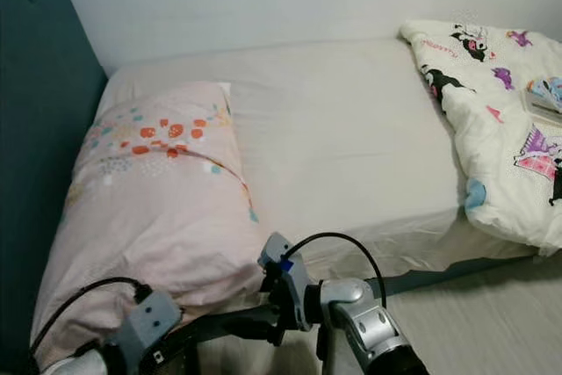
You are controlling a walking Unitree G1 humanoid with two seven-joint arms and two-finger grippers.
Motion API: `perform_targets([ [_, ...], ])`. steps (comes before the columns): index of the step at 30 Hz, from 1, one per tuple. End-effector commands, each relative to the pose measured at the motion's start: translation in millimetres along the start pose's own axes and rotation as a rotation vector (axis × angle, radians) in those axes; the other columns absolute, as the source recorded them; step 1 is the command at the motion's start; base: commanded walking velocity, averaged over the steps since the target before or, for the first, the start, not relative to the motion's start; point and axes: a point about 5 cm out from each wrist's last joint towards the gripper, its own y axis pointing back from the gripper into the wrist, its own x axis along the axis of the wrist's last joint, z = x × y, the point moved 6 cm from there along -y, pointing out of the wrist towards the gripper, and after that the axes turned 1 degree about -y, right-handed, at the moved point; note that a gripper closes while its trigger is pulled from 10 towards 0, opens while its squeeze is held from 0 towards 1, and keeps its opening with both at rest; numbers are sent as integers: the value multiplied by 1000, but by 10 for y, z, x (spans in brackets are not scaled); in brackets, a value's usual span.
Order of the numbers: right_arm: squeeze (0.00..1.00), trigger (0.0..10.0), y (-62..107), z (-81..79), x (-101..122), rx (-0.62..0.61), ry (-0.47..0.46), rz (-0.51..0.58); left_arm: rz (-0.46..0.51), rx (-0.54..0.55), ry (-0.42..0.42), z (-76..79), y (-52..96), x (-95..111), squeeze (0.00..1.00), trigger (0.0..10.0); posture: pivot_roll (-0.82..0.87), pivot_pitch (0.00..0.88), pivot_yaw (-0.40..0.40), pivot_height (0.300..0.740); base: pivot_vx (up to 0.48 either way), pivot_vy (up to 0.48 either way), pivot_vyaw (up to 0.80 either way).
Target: Clean up the room
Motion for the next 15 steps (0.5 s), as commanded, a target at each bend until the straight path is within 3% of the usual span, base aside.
perform_targets([
  [1, 0, 10000, 4, -17, -11, 4, -7, -4, -37, -112, -58, 160, -44, -106, 0, 0, -15, 221, -59, 582, 0, 0, 0],
  [7, 0, 10000, 4, -21, -10, 3, -8, -2, -74, -169, -140, 151, -114, -168, 0, 0, -17, 224, -56, 582, 0, 0, 0],
  [9, 0, 10000, -2, -35, -11, 4, -10, 1, -120, -161, -202, 54, -201, -229, 0, 0, -17, 231, -49, 582, 0, 0, 0],
  [12, 0, 10000, -7, -47, -13, 8, -13, 2, -144, -149, -231, -4, -247, -257, 0, 0, -17, 231, -49, 582, 0, 0, 0],
  [14, 0, 10000, -20, -85, -19, 20, -14, 2, -192, -86, -286, -203, -400, -271, 0, 0, -21, 239, -44, 582, 0, 0, 0],
  [15, 0, 10000, -20, -85, -19, 20, -14, 2, -192, -86, -286, -203, -400, -271, 0, 0, -21, 239, -44, 582, 0, 0, 0],
])
